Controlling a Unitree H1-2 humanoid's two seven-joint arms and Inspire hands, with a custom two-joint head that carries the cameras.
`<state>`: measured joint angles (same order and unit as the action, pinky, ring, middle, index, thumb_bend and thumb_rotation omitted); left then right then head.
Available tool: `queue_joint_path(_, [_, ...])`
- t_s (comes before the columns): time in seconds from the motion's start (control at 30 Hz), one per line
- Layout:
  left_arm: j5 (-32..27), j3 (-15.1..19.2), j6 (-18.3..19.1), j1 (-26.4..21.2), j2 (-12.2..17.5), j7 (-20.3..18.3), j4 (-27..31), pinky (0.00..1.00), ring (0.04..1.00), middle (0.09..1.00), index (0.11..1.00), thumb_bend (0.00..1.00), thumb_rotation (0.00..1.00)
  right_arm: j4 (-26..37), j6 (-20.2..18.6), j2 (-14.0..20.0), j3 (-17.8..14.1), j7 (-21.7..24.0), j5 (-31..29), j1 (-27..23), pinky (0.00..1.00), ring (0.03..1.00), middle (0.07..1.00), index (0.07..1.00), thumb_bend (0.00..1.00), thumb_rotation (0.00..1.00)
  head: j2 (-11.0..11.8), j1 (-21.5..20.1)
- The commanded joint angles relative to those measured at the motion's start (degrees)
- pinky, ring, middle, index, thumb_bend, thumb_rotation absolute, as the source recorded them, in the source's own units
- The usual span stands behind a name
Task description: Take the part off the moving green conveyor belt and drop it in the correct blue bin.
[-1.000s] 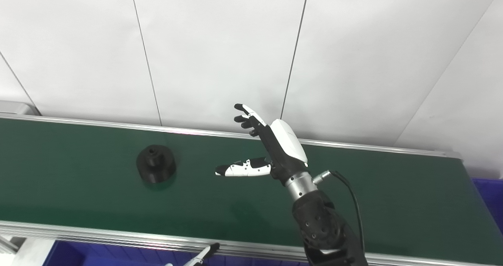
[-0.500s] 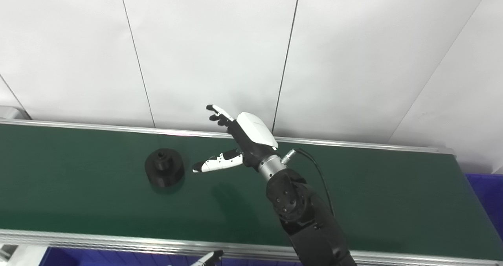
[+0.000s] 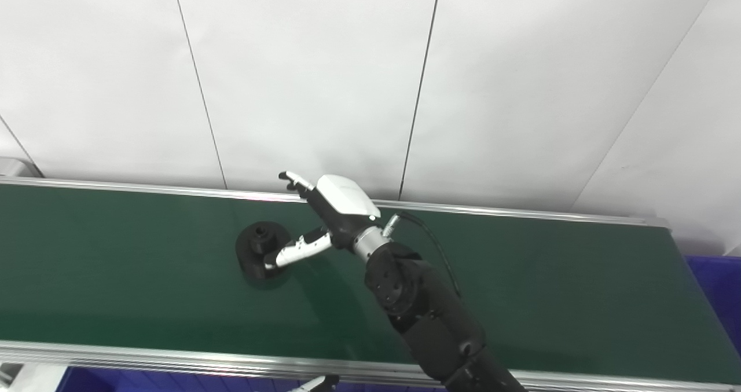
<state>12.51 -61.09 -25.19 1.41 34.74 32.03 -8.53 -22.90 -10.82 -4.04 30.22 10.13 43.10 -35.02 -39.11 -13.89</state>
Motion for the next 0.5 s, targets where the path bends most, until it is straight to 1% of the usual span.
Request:
queue_joint_path(0.0, [-0.39, 0.74, -1.73, 0.23, 0.1, -0.21, 2.21, 0.78, 0.869, 0.907, 0.941, 0.98, 0.26, 0.1, 0.13, -1.14, 0.53, -0.7, 0.51, -3.53, 0.79, 0.85, 0.899, 0.949, 1.0, 0.49, 0.07, 0.07])
queue_joint_path(0.17, [-1.48, 2.21, -1.73, 1.33, -0.36, -2.74, 3.05, 0.78, 0.867, 0.915, 0.954, 0.98, 0.26, -4.15, 0.48, -1.81, 1.93, -1.95, 1.33, -4.37, 0.79, 0.849, 0.9, 0.952, 0.99, 0.47, -0.61, 0.92])
queue_joint_path(0.27, [-2.11, 3.28, -1.73, 1.97, -0.86, -4.11, 3.33, 0.76, 0.854, 0.911, 0.951, 0.99, 0.25, -6.92, 0.76, -1.7, 3.16, -2.85, 2.31, -4.96, 0.77, 0.834, 0.885, 0.943, 0.99, 0.46, -0.66, 1.14])
queue_joint_path(0.37, [-1.32, 3.19, -1.73, 1.99, -1.34, -3.58, 3.2, 0.76, 0.864, 0.923, 0.958, 0.98, 0.26, -8.71, 0.97, -1.07, 4.03, -2.55, 2.38, -4.98, 0.76, 0.838, 0.886, 0.948, 1.0, 0.43, -0.9, 1.41])
queue_joint_path(0.4, [-1.68, 3.35, -1.73, 2.12, -1.46, -4.1, 3.25, 0.76, 0.865, 0.924, 0.958, 0.97, 0.26, -9.1, 1.01, -0.82, 4.24, -2.22, 2.33, -4.87, 0.76, 0.839, 0.887, 0.949, 1.0, 0.42, -0.93, 1.47])
queue_joint_path(0.47, [-2.26, 3.68, -1.73, 2.38, -1.51, -5.06, 3.49, 0.78, 0.881, 0.934, 0.964, 0.97, 0.25, -9.63, 0.97, -0.5, 4.49, -2.06, 2.21, -4.46, 0.75, 0.834, 0.884, 0.943, 1.0, 0.39, -1.06, 1.61])
